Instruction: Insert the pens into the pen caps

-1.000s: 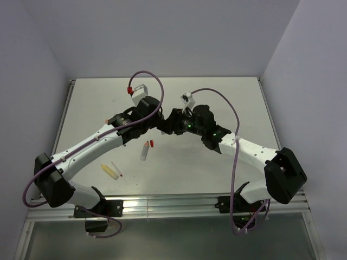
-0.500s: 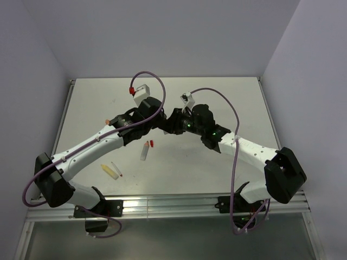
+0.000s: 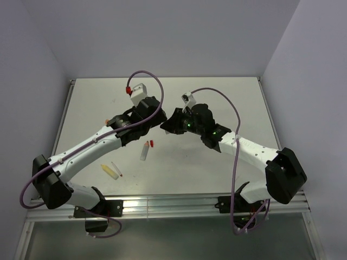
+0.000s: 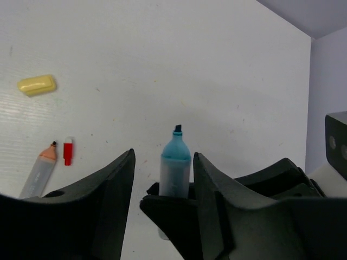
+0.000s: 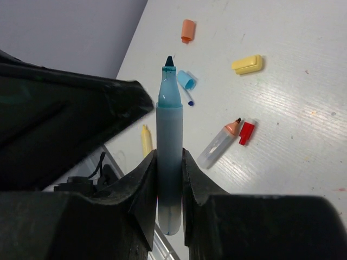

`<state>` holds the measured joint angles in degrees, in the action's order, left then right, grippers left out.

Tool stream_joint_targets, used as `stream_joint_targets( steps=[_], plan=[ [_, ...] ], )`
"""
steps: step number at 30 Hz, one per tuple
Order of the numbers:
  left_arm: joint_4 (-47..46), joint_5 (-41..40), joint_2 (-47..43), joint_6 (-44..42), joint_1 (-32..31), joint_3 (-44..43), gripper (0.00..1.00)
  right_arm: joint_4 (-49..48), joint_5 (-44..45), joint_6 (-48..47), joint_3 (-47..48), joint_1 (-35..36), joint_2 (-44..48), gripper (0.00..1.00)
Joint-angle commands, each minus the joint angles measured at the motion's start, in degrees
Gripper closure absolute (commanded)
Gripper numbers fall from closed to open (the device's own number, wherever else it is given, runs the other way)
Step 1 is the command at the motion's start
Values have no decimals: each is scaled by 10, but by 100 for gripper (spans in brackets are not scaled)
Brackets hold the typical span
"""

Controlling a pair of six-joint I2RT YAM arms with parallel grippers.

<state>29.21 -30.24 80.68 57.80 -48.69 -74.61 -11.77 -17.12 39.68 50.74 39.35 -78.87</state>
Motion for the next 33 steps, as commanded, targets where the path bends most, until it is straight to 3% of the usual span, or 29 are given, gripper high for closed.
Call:
stream_joint_targets(
  steps=[1,5,8,12,18,25,33],
  plan=[
    [27,-47,-44,-8,14,-31,48,11,23,-22,21,5,30,100],
    [73,-87,-84,27,34,-18,45,34,40,-34,6,0,42,100],
    [120,-101,-99,84,62,16,53,46,40,-42,0,-2,52,100],
    [165,-131,-101,147,132,60,53,61,39,-56,-4,-3,66,100],
    [186,-132,-55,196,213,88,55,65,11,-71,-17,-10,78,100],
    [191,-121,30,254,239,91,46,47,-66,-67,-12,-18,64,100],
    [187,-98,101,267,257,69,44,92,-95,-90,16,-19,69,100]
  ],
)
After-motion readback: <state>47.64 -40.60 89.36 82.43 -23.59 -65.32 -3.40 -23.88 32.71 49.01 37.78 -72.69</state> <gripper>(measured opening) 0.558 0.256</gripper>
